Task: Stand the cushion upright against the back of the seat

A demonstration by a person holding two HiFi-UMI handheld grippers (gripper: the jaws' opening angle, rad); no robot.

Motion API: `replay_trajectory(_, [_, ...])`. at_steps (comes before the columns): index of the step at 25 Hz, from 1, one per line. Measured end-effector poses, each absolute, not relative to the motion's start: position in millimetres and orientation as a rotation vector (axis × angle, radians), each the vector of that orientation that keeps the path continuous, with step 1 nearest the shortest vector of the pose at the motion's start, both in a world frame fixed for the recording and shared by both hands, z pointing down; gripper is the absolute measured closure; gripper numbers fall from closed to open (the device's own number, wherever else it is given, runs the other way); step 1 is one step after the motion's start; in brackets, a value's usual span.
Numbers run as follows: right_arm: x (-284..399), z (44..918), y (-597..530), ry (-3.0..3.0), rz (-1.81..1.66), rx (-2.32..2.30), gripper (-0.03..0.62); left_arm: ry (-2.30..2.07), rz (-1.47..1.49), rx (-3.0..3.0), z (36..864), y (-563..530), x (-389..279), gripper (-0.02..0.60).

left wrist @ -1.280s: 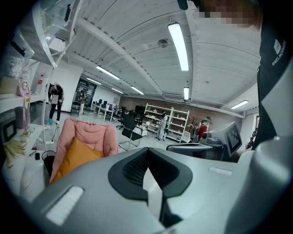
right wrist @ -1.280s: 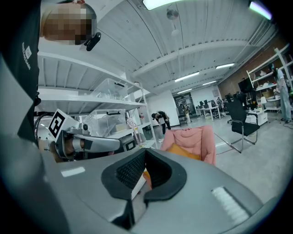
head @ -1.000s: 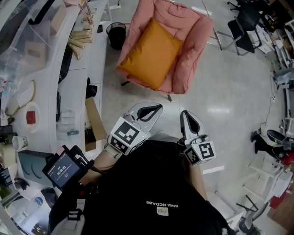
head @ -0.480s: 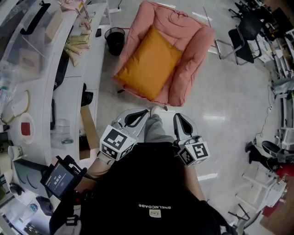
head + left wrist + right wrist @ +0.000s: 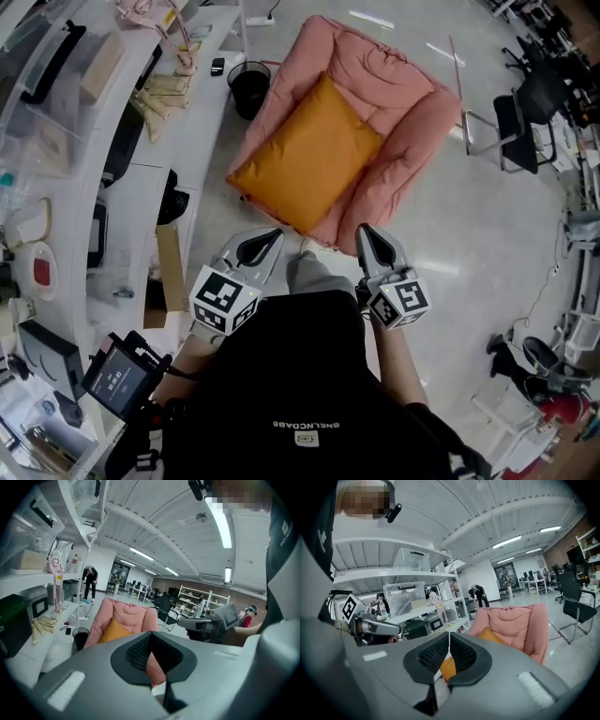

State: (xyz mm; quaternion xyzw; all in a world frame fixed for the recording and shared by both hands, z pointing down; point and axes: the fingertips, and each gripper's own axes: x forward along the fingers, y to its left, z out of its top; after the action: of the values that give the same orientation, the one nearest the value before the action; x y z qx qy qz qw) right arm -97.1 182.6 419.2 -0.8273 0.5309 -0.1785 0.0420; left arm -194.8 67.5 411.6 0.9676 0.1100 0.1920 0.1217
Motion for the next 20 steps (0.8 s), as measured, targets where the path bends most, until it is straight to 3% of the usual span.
replay_trajectory(9, [16, 411, 174, 1.814, -0.577, -2.435, 0.536, 0.068, 0.603, 2.802, 405, 54, -129, 0.568])
replay_trajectory(20, [116, 454, 135, 1.973, -0.734, -2.465, 0.455, -0.118, 0.641, 2.743, 418, 26, -122, 0.568])
